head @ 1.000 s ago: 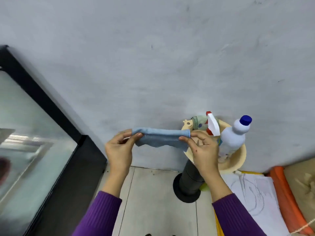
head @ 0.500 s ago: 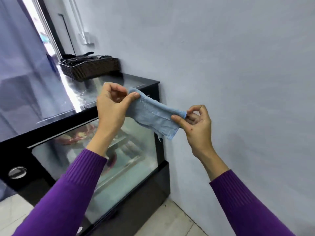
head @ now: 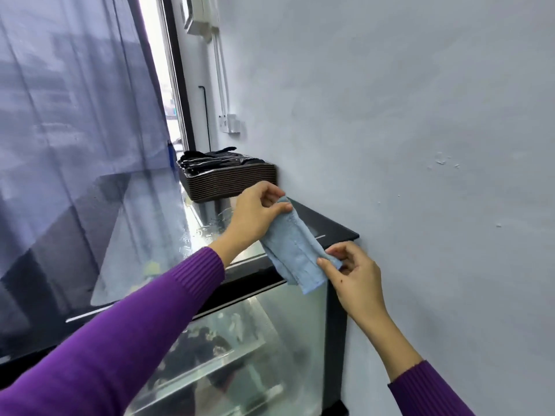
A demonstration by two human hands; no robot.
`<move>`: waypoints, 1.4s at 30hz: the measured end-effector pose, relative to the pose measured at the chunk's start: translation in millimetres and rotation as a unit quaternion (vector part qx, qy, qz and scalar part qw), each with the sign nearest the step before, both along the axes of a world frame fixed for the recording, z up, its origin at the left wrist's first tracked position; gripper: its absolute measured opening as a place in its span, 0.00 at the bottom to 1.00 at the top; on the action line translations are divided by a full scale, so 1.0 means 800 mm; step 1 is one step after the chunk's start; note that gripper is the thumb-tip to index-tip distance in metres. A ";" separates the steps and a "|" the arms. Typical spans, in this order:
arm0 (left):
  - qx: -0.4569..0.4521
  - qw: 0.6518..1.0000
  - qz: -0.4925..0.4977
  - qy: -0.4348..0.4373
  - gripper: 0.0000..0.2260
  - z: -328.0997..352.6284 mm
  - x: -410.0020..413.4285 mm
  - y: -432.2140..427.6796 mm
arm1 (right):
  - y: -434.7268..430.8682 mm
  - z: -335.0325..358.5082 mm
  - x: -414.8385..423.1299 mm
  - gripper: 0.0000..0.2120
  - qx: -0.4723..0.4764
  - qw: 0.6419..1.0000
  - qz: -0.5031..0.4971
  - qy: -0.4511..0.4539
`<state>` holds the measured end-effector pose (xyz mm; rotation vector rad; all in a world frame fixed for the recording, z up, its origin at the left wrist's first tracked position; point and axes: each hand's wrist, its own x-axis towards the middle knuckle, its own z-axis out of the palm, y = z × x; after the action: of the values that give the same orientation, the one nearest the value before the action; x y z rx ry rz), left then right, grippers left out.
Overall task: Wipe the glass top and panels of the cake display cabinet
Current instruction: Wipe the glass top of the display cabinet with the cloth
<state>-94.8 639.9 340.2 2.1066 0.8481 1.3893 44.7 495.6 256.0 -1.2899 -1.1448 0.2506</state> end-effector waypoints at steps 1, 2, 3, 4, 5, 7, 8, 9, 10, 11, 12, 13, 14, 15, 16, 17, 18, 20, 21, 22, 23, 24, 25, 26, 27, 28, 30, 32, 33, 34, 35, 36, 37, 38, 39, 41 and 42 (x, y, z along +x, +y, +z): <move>-0.002 1.000 0.008 0.014 0.11 -0.005 0.014 0.020 | 0.018 -0.001 0.014 0.08 -0.007 1.000 -0.006 -0.013; -0.005 0.999 0.011 0.034 0.11 -0.008 0.024 0.032 | 0.026 0.002 0.024 0.07 -0.018 1.000 -0.011 -0.023; -0.012 0.999 0.024 0.043 0.11 -0.008 0.042 0.053 | 0.049 0.004 0.042 0.07 -0.030 0.999 -0.005 -0.041; -0.018 0.998 0.035 0.051 0.11 -0.008 0.058 0.076 | 0.073 0.006 0.059 0.07 -0.040 0.997 -0.001 -0.068; -0.018 0.997 0.034 0.068 0.12 -0.005 0.063 0.085 | 0.077 0.010 0.063 0.06 -0.045 0.994 -0.011 -0.095; -0.025 0.994 0.035 0.099 0.12 -0.006 0.077 0.108 | 0.098 0.017 0.078 0.05 -0.071 0.984 -0.032 -0.163; -0.032 0.992 0.046 0.109 0.12 -0.007 0.089 0.122 | 0.111 0.021 0.087 0.05 -0.086 0.973 -0.043 -0.210; -0.038 0.991 0.058 0.115 0.12 -0.009 0.099 0.136 | 0.127 0.027 0.096 0.04 -0.100 0.960 -0.057 -0.256; -0.047 0.990 0.069 0.117 0.12 -0.011 0.106 0.150 | 0.144 0.035 0.103 0.04 -0.108 0.945 -0.068 -0.301; -0.053 0.988 0.078 0.122 0.12 -0.014 0.111 0.161 | 0.160 0.043 0.105 0.04 -0.112 0.932 -0.075 -0.337; -0.057 0.986 0.089 0.131 0.12 -0.018 0.115 0.170 | 0.175 0.049 0.103 0.06 -0.117 0.923 -0.075 -0.359; -0.060 0.983 0.098 0.141 0.11 -0.022 0.117 0.178 | 0.189 0.054 0.099 0.08 -0.120 0.920 -0.061 -0.369; -0.067 0.981 0.107 0.151 0.10 -0.025 0.117 0.183 | 0.202 0.059 0.092 0.11 -0.124 0.921 -0.040 -0.367; -0.073 0.978 0.118 0.159 0.10 -0.027 0.114 0.188 | 0.215 0.063 0.085 0.12 -0.130 0.924 -0.013 -0.360; -0.078 0.974 0.133 0.165 0.09 -0.026 0.107 0.189 | 0.228 0.065 0.077 0.14 -0.136 0.925 0.016 -0.354; -0.083 0.972 0.147 0.166 0.10 -0.024 0.097 0.187 | 0.238 0.064 0.071 0.15 -0.136 0.924 0.042 -0.356; -0.088 0.970 0.158 0.165 0.10 -0.022 0.082 0.181 | 0.245 0.061 0.067 0.15 -0.130 0.920 0.062 -0.365; -0.096 0.965 0.171 0.173 0.10 -0.018 0.039 0.161 | 0.250 0.053 0.066 0.15 -0.127 0.913 0.086 -0.379; -0.099 0.961 0.178 0.189 0.10 -0.017 0.012 0.146 | 0.249 0.050 0.069 0.16 -0.138 0.909 0.100 -0.381; -0.098 0.954 0.189 0.211 0.10 -0.017 -0.020 0.129 | 0.248 0.047 0.072 0.18 -0.163 0.902 0.121 -0.381; -0.095 0.946 0.203 0.234 0.11 -0.016 -0.055 0.113 | 0.247 0.045 0.075 0.21 -0.192 0.891 0.144 -0.385; -0.096 0.935 0.224 0.257 0.10 -0.017 -0.092 0.100 | 0.249 0.043 0.078 0.25 -0.225 0.876 0.163 -0.394; -0.100 0.924 0.249 0.273 0.10 -0.020 -0.129 0.092 | 0.254 0.042 0.080 0.27 -0.258 0.857 0.176 -0.410; -0.113 0.910 0.279 0.284 0.11 -0.024 -0.166 0.087 | 0.262 0.043 0.082 0.28 -0.285 0.838 0.181 -0.429; -0.132 0.895 0.312 0.291 0.13 -0.030 -0.200 0.084 | 0.275 0.043 0.083 0.28 -0.301 0.823 0.176 -0.448; -0.158 0.878 0.341 0.296 0.16 -0.038 -0.229 0.082 | 0.289 0.045 0.086 0.27 -0.308 0.815 0.164 -0.462; -0.201 0.851 0.378 0.304 0.22 -0.054 -0.266 0.077 | 0.322 0.049 0.088 0.26 -0.319 0.808 0.123 -0.480; -0.219 0.831 0.388 0.334 0.24 -0.070 -0.277 0.077 | 0.343 0.052 0.082 0.28 -0.346 0.789 0.110 -0.496; -0.220 0.824 0.387 0.350 0.25 -0.075 -0.277 0.077 | 0.343 0.052 0.074 0.28 -0.353 0.781 0.118 -0.502; -0.221 0.821 0.384 0.360 0.25 -0.078 -0.276 0.078 | 0.335 0.050 0.065 0.28 -0.355 0.775 0.135 -0.505; -0.223 0.820 0.381 0.363 0.25 -0.078 -0.276 0.078 | 0.318 0.049 0.058 0.28 -0.351 0.770 0.162 -0.508; -0.227 0.821 0.379 0.362 0.25 -0.079 -0.277 0.078 | 0.290 0.049 0.055 0.28 -0.342 0.762 0.189 -0.516; -0.227 0.822 0.378 0.360 0.26 -0.078 -0.278 0.078 | 0.256 0.047 0.058 0.28 -0.329 0.757 0.206 -0.526; -0.226 0.823 0.376 0.360 0.26 -0.079 -0.279 0.079 | 0.219 0.047 0.063 0.31 -0.320 0.758 0.213 -0.527; -0.224 0.825 0.372 0.362 0.26 -0.080 -0.280 0.080 | 0.187 0.046 0.071 0.35 -0.323 0.762 0.207 -0.522; -0.218 0.829 0.372 0.355 0.26 -0.081 -0.278 0.079 | 0.177 0.048 0.089 0.37 -0.347 0.765 0.176 -0.512; -0.211 0.828 0.378 0.355 0.26 -0.080 -0.278 0.079 | 0.197 0.047 0.095 0.33 -0.362 0.765 0.155 -0.509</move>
<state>-317.5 703.2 276.5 1.9686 2.2396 0.5192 120.4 652.8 293.3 -2.0049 -2.3677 0.2420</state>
